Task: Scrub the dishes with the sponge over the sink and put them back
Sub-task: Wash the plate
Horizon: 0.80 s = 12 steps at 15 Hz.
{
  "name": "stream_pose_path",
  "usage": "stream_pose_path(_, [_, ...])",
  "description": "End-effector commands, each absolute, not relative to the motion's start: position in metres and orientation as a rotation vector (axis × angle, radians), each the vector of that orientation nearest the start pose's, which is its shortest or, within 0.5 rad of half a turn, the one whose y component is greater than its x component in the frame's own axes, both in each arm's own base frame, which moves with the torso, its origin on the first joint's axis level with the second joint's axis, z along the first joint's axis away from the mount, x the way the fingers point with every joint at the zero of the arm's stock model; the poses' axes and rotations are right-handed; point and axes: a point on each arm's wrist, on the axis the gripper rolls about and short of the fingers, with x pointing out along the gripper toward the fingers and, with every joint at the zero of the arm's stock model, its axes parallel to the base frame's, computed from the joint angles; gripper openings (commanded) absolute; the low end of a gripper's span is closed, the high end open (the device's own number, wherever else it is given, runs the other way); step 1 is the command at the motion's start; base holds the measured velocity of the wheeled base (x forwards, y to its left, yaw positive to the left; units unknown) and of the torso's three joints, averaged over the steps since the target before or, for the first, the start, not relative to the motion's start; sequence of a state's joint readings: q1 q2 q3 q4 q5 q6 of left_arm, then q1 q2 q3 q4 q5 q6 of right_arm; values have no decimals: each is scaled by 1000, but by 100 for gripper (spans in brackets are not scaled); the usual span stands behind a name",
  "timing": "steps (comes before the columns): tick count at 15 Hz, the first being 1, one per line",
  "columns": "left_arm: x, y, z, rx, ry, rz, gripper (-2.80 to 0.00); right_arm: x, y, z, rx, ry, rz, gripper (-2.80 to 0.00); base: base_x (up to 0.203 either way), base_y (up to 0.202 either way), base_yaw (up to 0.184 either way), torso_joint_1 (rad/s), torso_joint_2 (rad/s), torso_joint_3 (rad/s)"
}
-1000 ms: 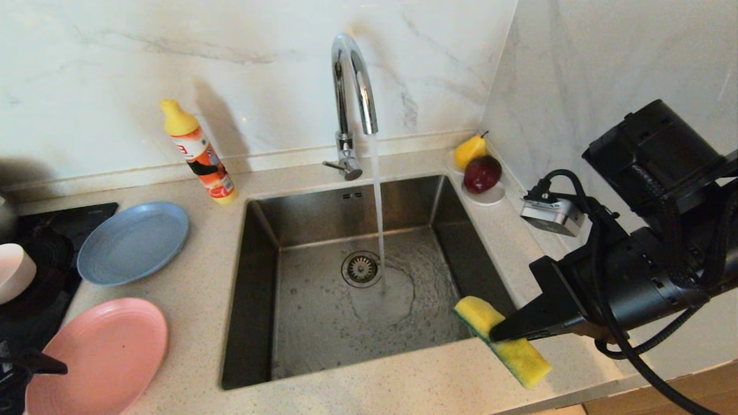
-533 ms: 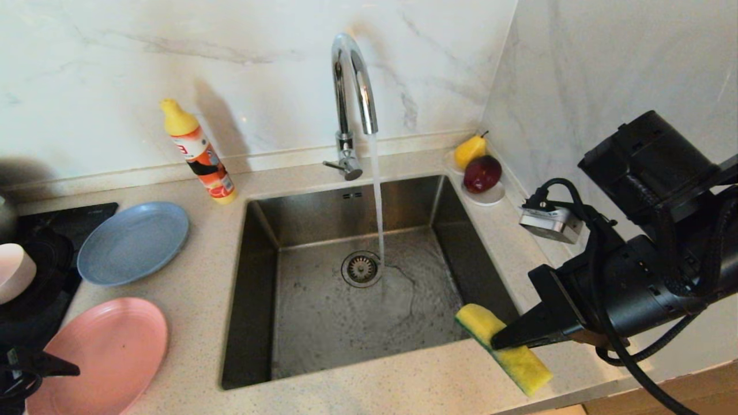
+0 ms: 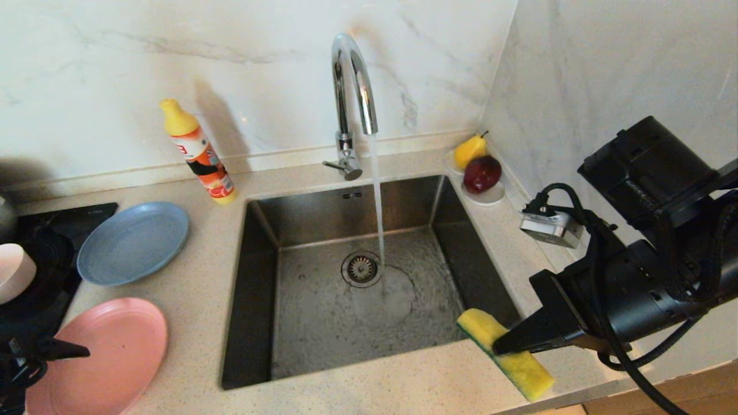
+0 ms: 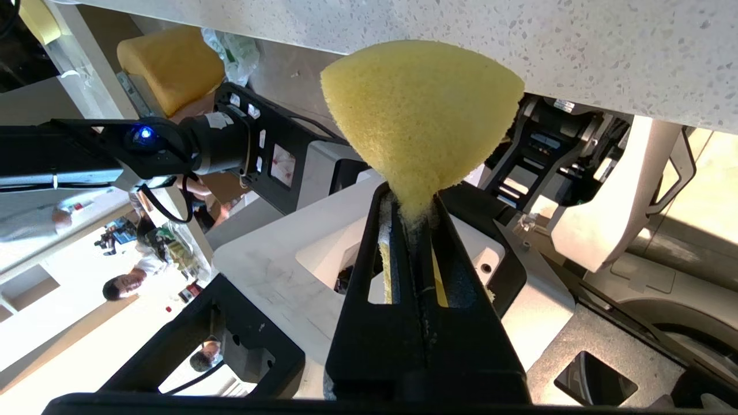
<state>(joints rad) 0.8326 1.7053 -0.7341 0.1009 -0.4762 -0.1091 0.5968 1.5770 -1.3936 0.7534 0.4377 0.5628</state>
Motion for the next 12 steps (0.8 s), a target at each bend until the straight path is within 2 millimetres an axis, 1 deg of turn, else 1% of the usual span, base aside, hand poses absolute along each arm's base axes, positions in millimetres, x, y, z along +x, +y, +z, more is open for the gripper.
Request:
stream_pose_path(1, [175,177,106,-765,845,368,0,199,147,260,396,1222,649,-280,0,0,0,0,0,0])
stream_pose_path(5, [175,177,105,-768,845,364,0,195,147,261,391,1219,660,-280,0,0,0,0,0,0])
stream_pose_path(9, [176,178,98,-772,837,351,0,195,147,261,391,1219,658,-280,0,0,0,0,0,0])
stream_pose_path(10, [176,178,96,-774,840,350,-280,195,147,261,390,1221,657,-280,0,0,0,0,0,0])
stream_pose_path(12, [177,178,92,-785,855,349,-280,195,147,259,390,1227,655,-280,0,0,0,0,0,0])
